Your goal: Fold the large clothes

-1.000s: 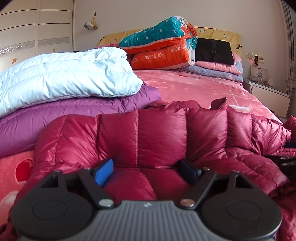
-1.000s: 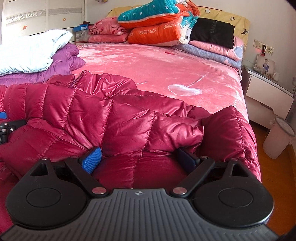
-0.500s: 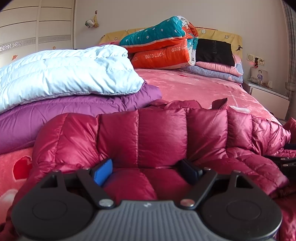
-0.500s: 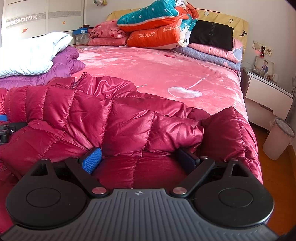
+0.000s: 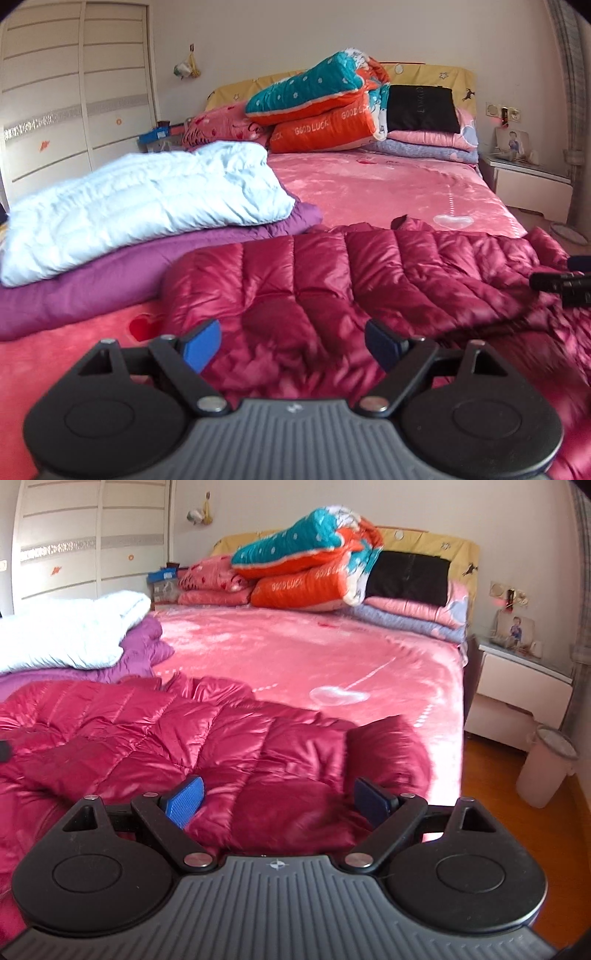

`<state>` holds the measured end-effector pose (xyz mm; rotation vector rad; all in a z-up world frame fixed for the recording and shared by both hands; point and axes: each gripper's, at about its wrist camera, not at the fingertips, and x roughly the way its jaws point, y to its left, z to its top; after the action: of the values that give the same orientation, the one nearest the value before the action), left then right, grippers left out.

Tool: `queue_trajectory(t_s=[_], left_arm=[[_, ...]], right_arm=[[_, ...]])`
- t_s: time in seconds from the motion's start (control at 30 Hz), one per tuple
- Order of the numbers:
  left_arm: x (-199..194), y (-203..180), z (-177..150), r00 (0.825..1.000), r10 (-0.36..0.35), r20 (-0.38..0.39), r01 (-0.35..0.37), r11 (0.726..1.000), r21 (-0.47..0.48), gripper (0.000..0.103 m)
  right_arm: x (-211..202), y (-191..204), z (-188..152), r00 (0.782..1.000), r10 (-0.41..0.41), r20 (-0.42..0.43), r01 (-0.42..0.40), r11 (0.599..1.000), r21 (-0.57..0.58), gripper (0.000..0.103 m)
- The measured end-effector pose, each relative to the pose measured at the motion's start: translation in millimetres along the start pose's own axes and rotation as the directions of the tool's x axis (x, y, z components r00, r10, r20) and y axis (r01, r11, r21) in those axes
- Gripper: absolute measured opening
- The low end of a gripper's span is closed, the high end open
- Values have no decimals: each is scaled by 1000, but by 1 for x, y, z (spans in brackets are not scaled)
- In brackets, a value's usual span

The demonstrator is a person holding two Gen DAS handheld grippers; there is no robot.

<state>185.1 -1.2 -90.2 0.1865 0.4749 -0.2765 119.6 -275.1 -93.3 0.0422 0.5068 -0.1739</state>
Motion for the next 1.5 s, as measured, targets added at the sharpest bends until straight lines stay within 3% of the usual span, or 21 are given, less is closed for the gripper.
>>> queue_trajectory(t_s=[0.3, 0.53, 0.63, 0.8, 0.93, 1.13, 1.5], left_arm=[[-107, 23, -29, 998, 61, -24, -61, 998, -33, 86], [-156, 61, -57, 992, 105, -66, -113, 985, -132, 87], [-167, 83, -75, 991, 88, -98, -108, 969, -221, 87], [-175, 107, -104, 983, 110, -149, -150, 944, -294, 87], [-179, 115, -124, 980, 72, -184, -135, 923, -359, 87], [-175, 110, -138, 975, 24, -221, -103, 928, -358, 87], [-168, 113, -154, 956, -67, -287, -81, 877, -473, 88]], right_arm=[[-68, -26, -20, 995, 75, -60, -63, 981, 186, 103], [-118, -10, -34, 988, 145, -59, -133, 976, 171, 103], [-132, -2, -33, 984, 170, -45, -162, 975, 153, 103], [-154, 5, -36, 979, 203, -38, -196, 972, 130, 103], [-166, 8, -39, 974, 224, -29, -220, 969, 116, 103], [-177, 11, -42, 973, 231, -27, -226, 967, 114, 103], [-179, 20, -47, 969, 238, -60, -232, 968, 99, 103]])
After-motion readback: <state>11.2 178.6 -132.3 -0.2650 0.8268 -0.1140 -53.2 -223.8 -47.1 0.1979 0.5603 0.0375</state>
